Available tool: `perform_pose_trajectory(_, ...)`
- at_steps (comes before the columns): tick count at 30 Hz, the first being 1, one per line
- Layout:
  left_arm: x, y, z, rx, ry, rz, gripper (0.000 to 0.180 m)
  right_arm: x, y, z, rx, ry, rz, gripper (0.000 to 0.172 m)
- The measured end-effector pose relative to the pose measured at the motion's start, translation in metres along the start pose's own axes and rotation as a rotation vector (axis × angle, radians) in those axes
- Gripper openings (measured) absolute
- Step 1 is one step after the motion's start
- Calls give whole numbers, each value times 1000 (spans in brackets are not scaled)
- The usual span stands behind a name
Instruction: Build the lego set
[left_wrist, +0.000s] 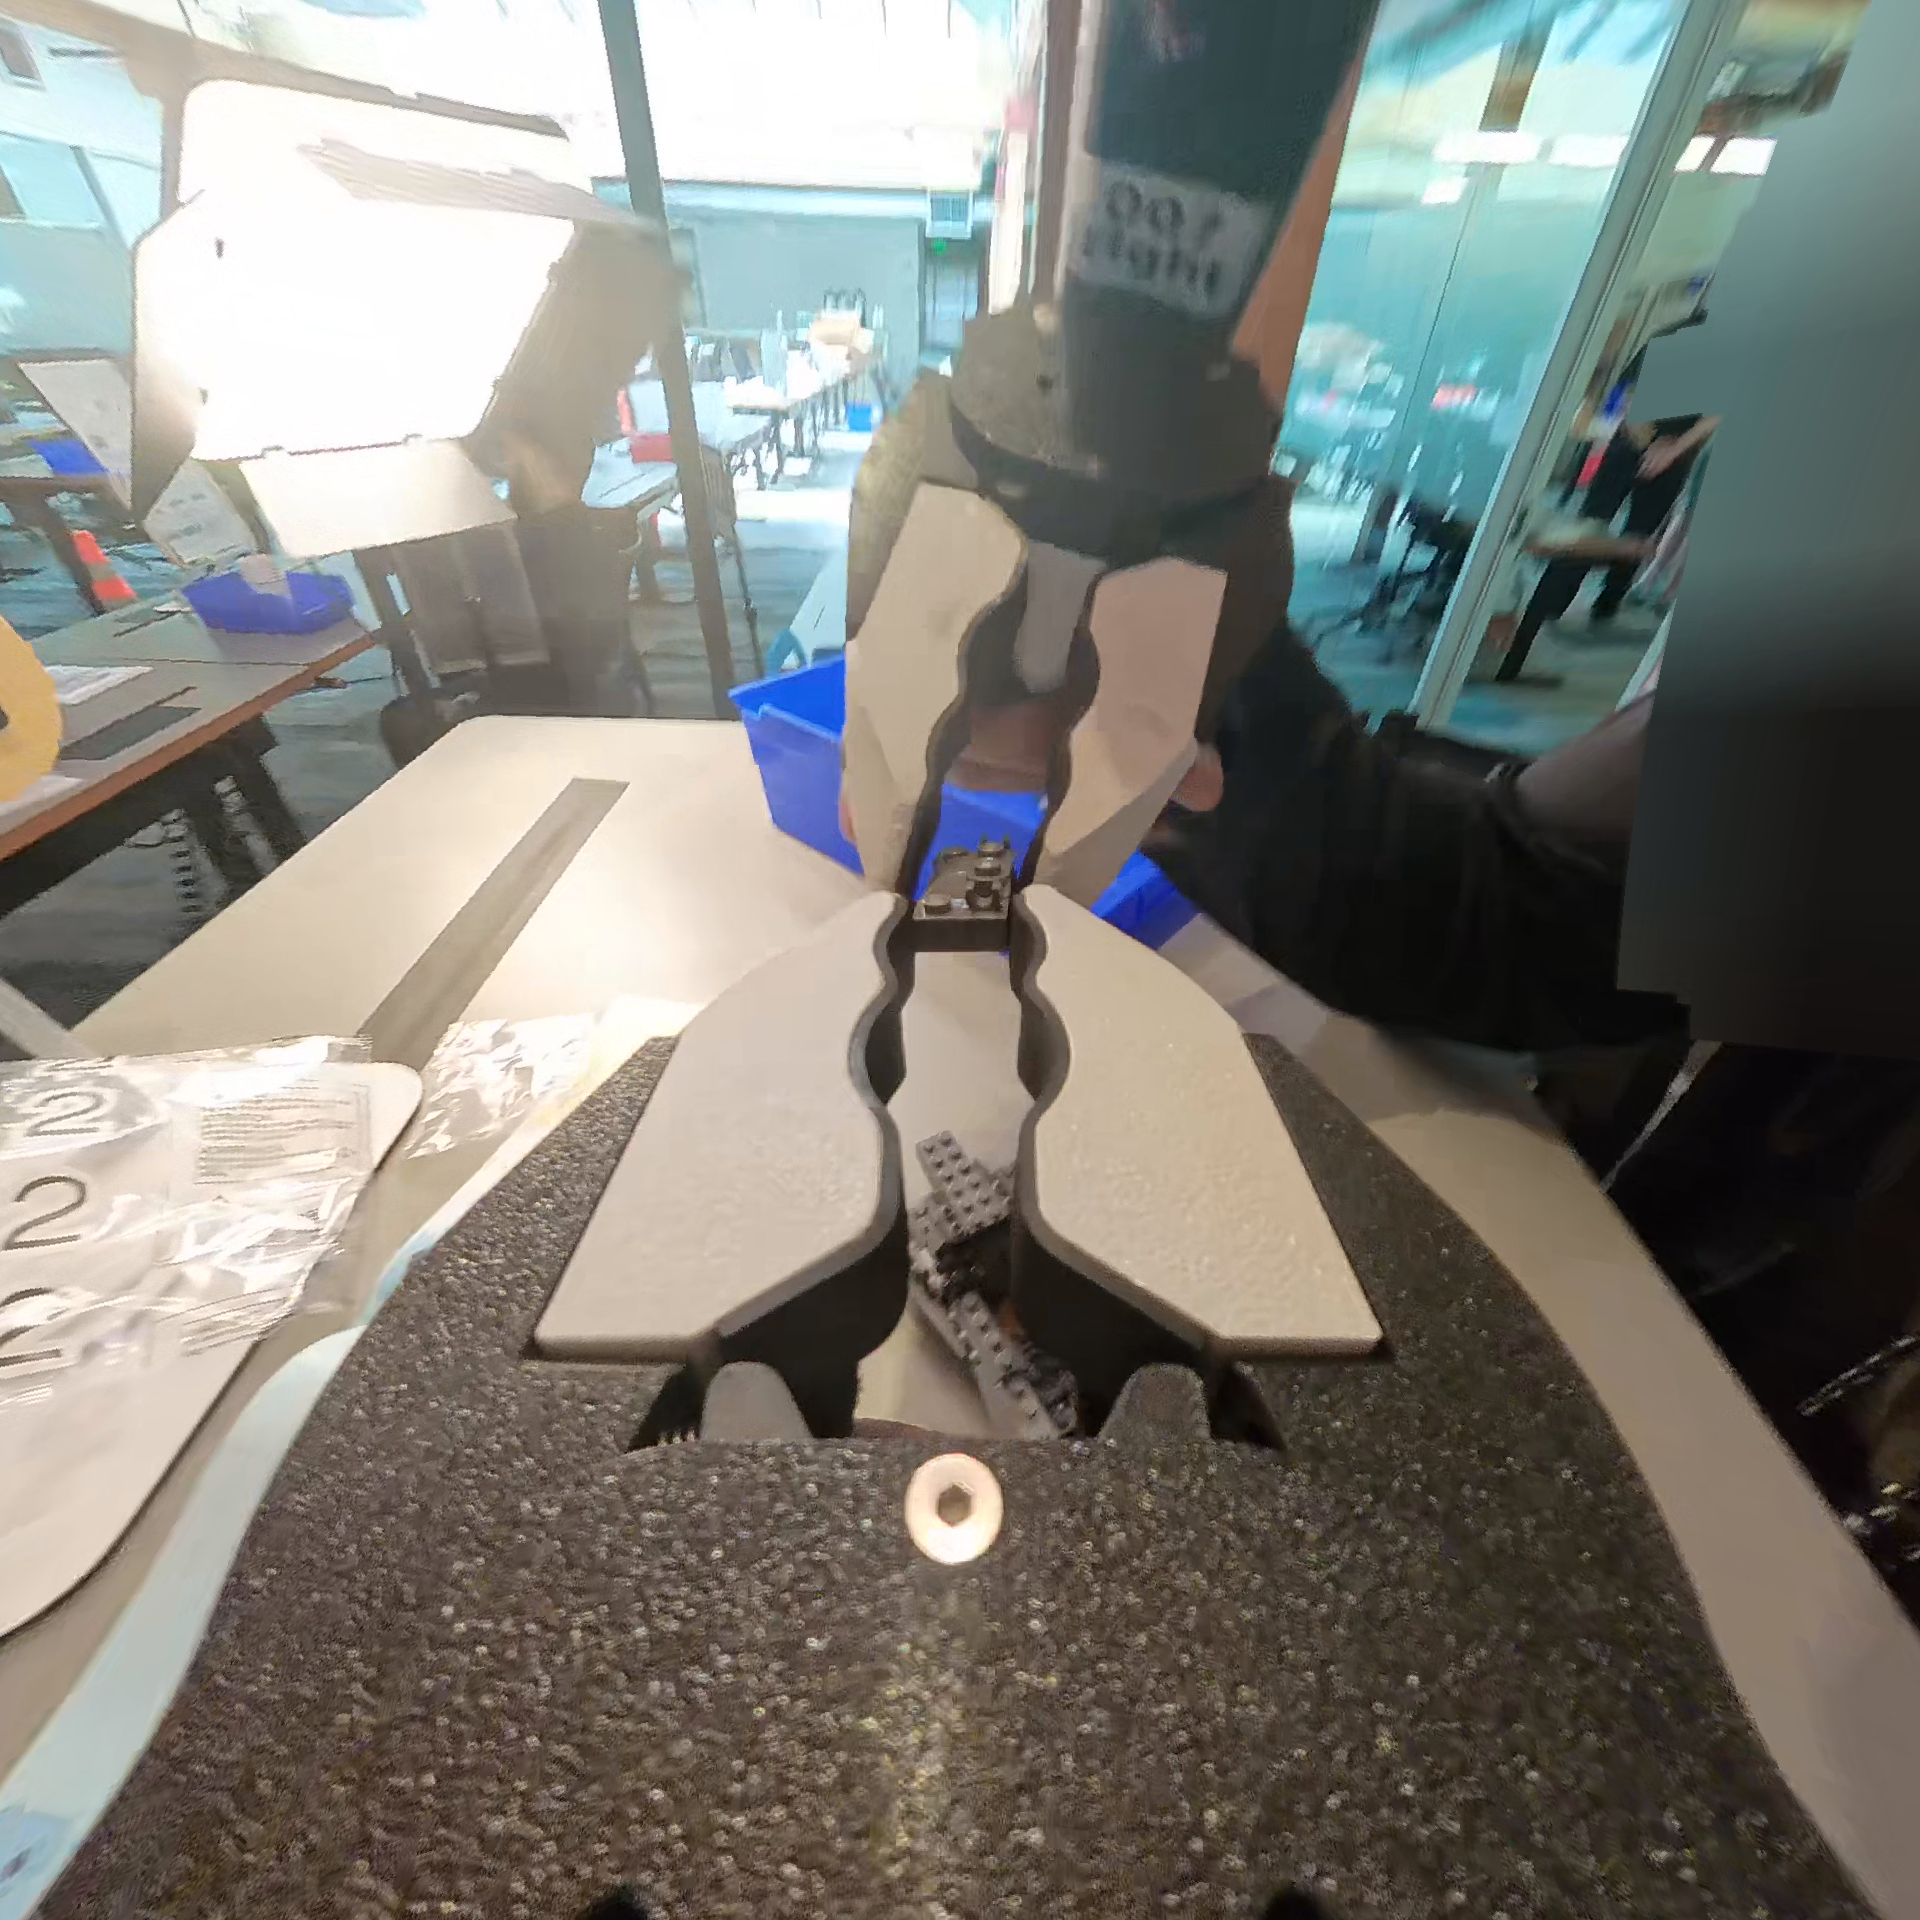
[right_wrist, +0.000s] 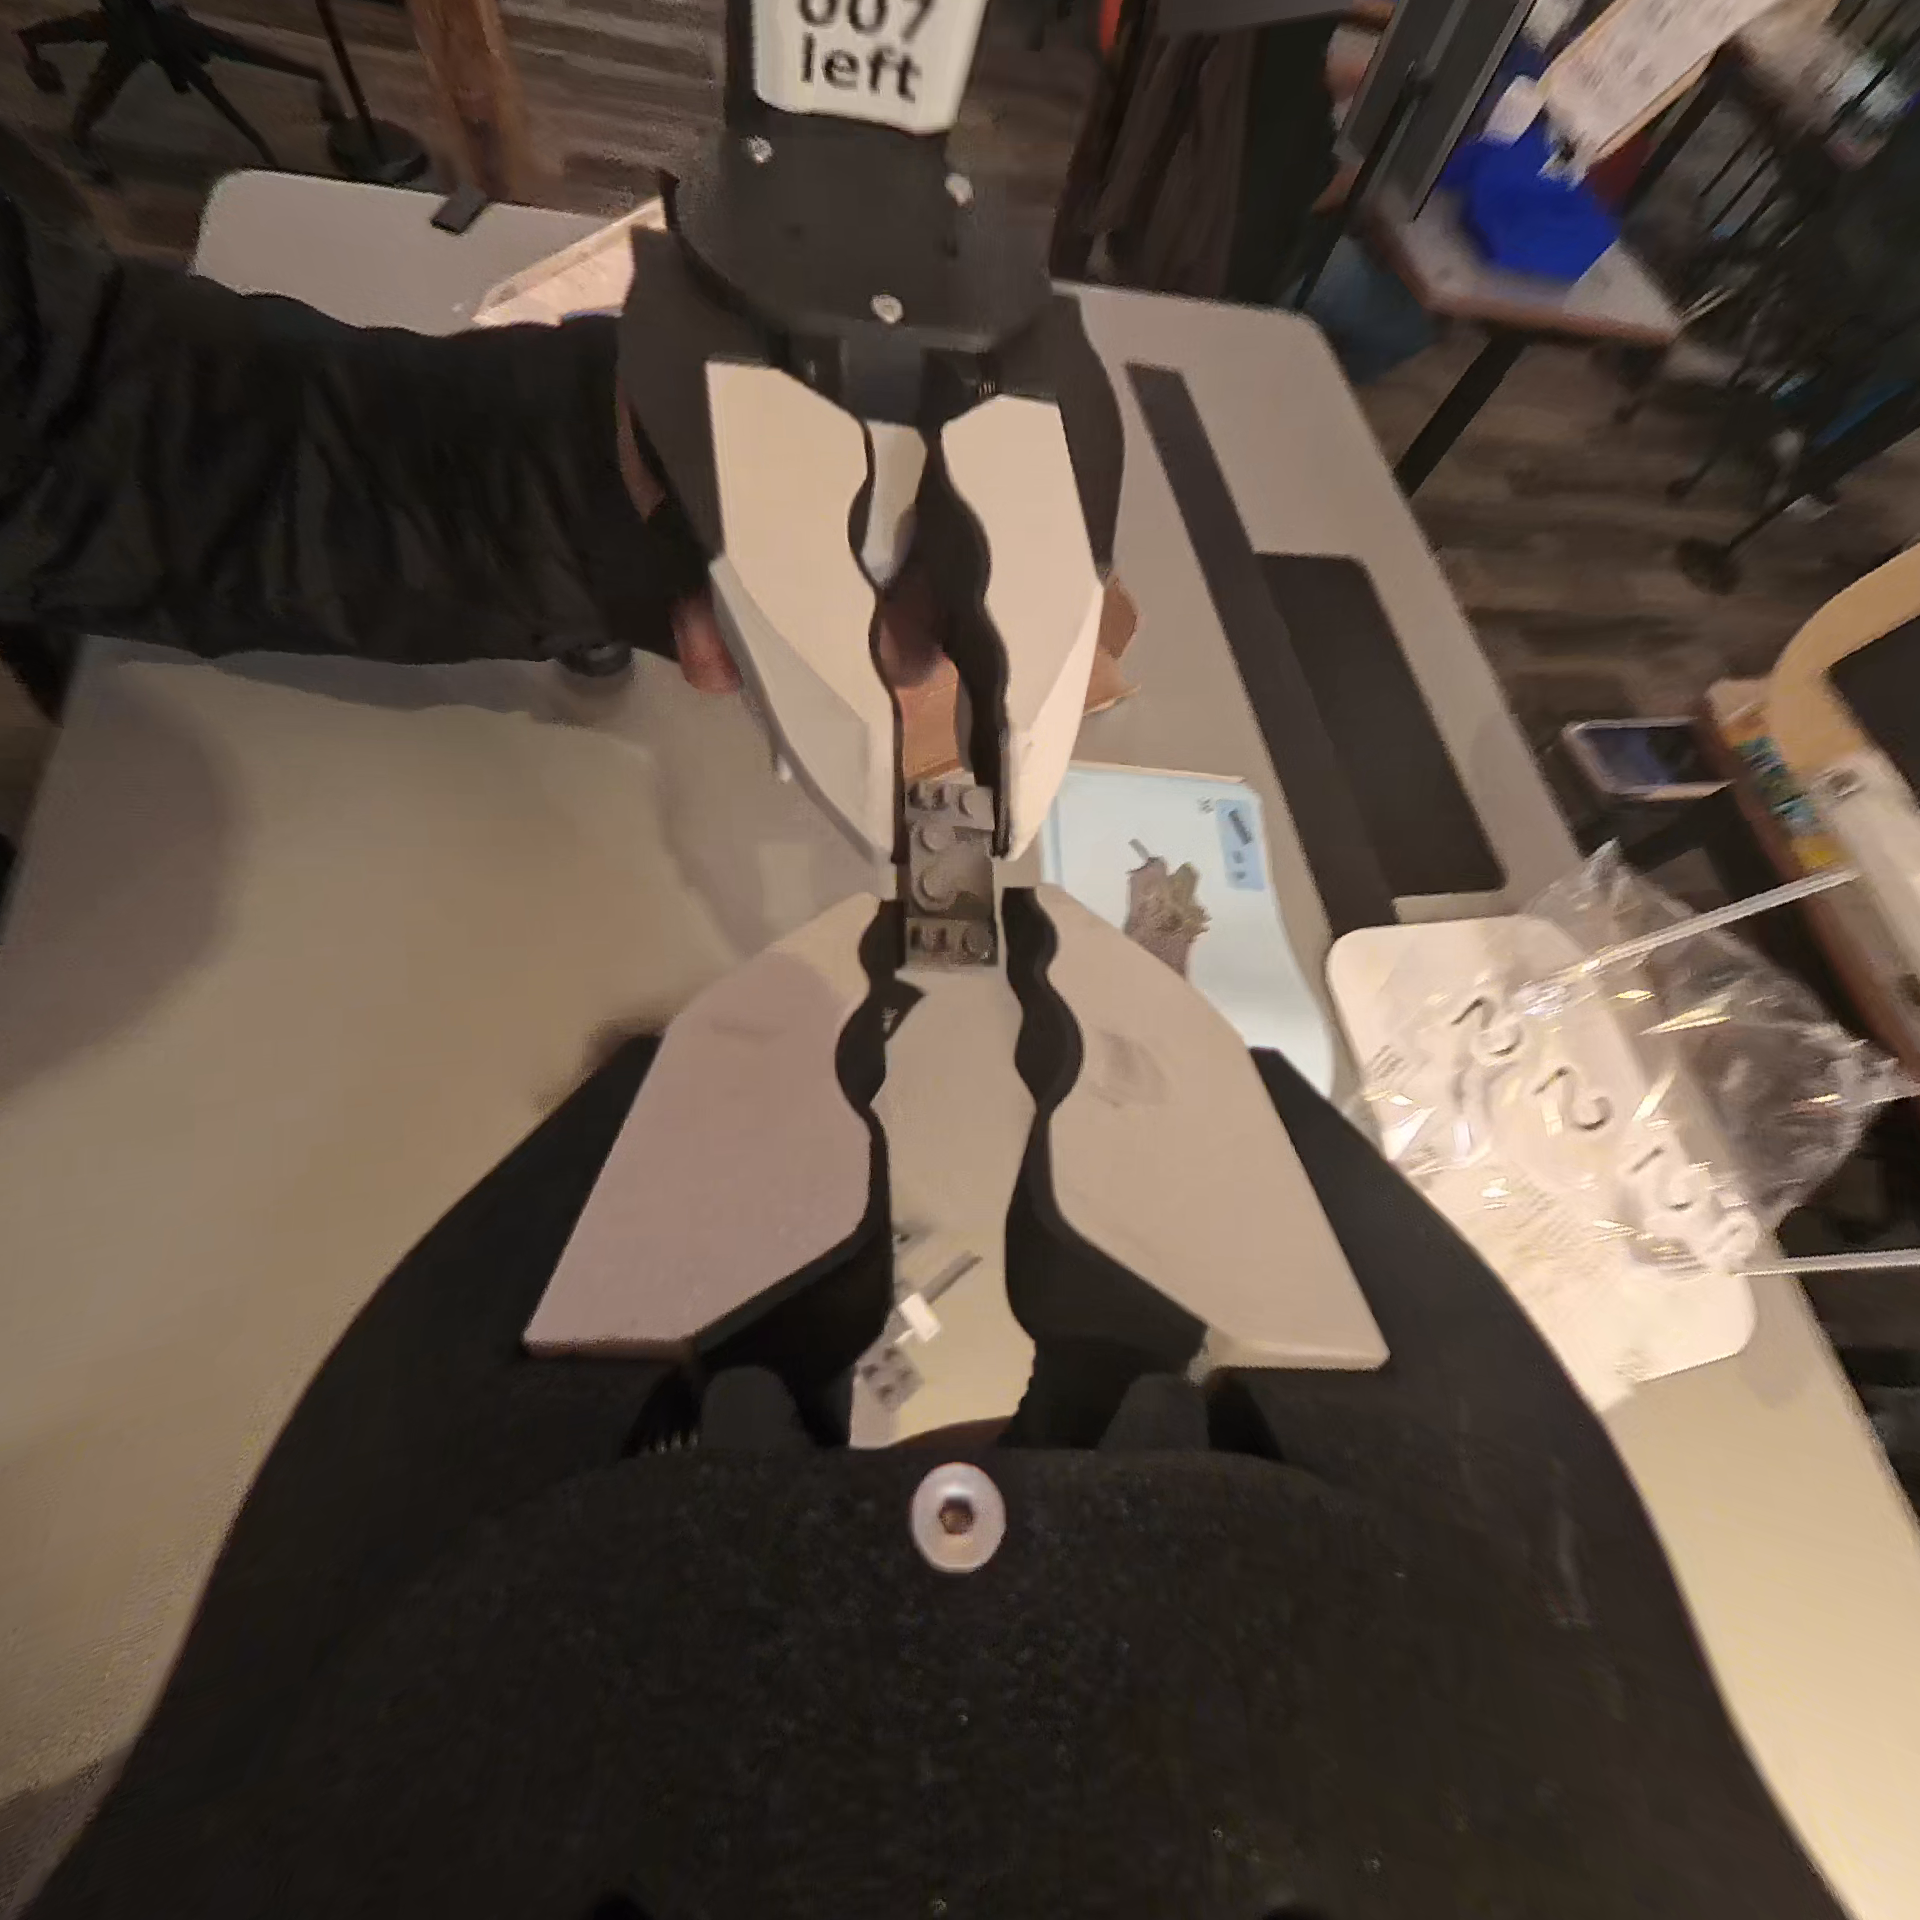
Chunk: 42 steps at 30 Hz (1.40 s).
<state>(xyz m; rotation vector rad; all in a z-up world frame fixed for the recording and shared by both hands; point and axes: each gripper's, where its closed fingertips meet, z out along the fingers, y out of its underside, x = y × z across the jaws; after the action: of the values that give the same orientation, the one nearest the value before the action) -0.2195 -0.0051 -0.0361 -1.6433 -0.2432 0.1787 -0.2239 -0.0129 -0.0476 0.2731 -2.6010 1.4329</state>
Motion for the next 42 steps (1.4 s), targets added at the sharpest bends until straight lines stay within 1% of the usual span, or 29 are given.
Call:
perform_pose_trajectory(2, -5, -13, -7, 87, 9, -90, 17, 8, -6, -4, 35, 110, -140, 38)
perform_pose_trajectory(4, -11, -24, -17, 150, 15, -177, 17, 12, -16, -9, 79, 207, -272, 42)
perform_pose_trajectory(6, -14, -29, -24, 173, 17, -227, 17, 16, -30, -11, 146, 293, -344, 40)
perform_pose_trajectory(7, -14, -30, -25, 174, 19, -243, 17, 17, -36, -11, 175, 323, -369, 35)
perform_pose_trajectory(9, -15, -32, -28, 175, 27, -278, 17, 14, -44, -8, 219, 351, -437, 29)
perform_pose_trajectory(14, -12, -33, -32, 166, 58, -328, 17, 18, -54, -4, 258, 461, -524, 26)
perform_pose_trajectory(16, -10, -35, -33, 167, 72, -339, 17, 15, -57, -3, 286, 461, -543, 23)
perform_pose_trajectory(20, -6, -37, -34, 164, 99, -359, 17, 12, -62, -6, 327, 475, -582, 12)
perform_pose_trajectory(22, -4, -36, -33, 157, 117, -367, 17, 9, -61, -6, 332, 461, -592, 11)
perform_pose_trajectory(24, -1, -37, -33, 159, 129, -342, 17, 7, -62, -8, 346, 441, -591, 11)
perform_pose_trajectory(26, 2, -37, -33, 147, 117, -271, 18, 7, -63, -11, 366, 419, -563, 11)
perform_pose_trajectory(28, 1, -37, -34, 131, 50, -113, 33, 5, -65, -16, 397, 393, -542, 11)
perform_pose_trajectory(29, 1, -38, -36, 136, 6, -7, 36, 4, -65, -17, 404, 379, -532, 11)
perform_pose_trajectory(30, 2, -41, -38, 150, -32, 98, 36, 3, -65, -18, 409, 371, -527, 11)
perform_pose_trajectory(32, 13, -45, -40, 169, -57, 279, 34, 0, -66, -19, 420, 346, -525, 11)
perform_pose_trajectory(33, 17, -45, -39, 161, -70, 350, 33, -3, -67, -19, 428, 327, -524, 11)
perform_pose_trajectory(36, 16, -39, -34, 114, -166, 551, 29, -11, -68, -19, 441, 283, -524, 11)
perform_pose_trajectory(38, 21, -37, -32, 117, -175, 646, 25, -14, -67, -17, 436, 266, -525, 11)
perform_pose_trajectory(42, 22, -35, -29, 95, -208, 727, 21, -20, -65, -13, 426, 224, -529, 11)
